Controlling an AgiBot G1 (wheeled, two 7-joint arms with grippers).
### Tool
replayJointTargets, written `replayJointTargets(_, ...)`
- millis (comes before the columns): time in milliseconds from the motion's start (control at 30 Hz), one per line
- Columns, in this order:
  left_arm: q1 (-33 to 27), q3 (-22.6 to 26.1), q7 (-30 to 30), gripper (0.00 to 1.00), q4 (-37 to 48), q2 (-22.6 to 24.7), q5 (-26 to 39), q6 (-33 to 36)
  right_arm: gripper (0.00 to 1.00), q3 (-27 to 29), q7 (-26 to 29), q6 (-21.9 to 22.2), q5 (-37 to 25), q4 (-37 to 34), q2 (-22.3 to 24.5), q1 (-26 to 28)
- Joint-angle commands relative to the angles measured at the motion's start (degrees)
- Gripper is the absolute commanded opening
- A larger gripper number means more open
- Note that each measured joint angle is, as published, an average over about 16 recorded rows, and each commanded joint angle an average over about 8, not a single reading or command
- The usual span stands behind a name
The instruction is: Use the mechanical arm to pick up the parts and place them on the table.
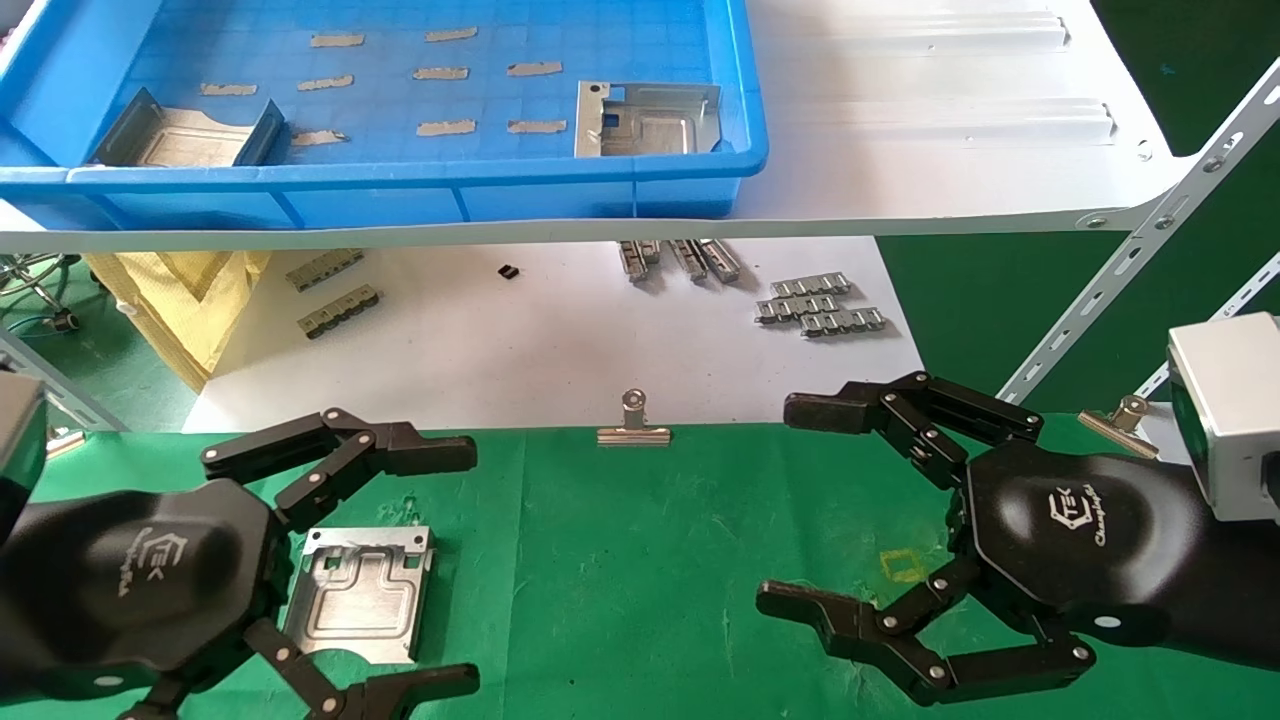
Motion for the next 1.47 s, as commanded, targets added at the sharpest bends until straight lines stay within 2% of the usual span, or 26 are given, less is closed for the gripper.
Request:
replayJointTargets(33, 0.02, -0.01, 0.03, 1.00, 0.02, -0.02, -0.04, -0.03, 1.00, 0.00, 0.00, 0.00, 0.00, 0.00, 0.00, 0.00)
replayJointTargets(1467, -0.74, 0.80, 0.63, 1.00, 1.51, 0.38, 0.35, 0.15, 1.00, 0.00, 0.00, 0.00, -0.01, 0.00, 0.00, 0.00)
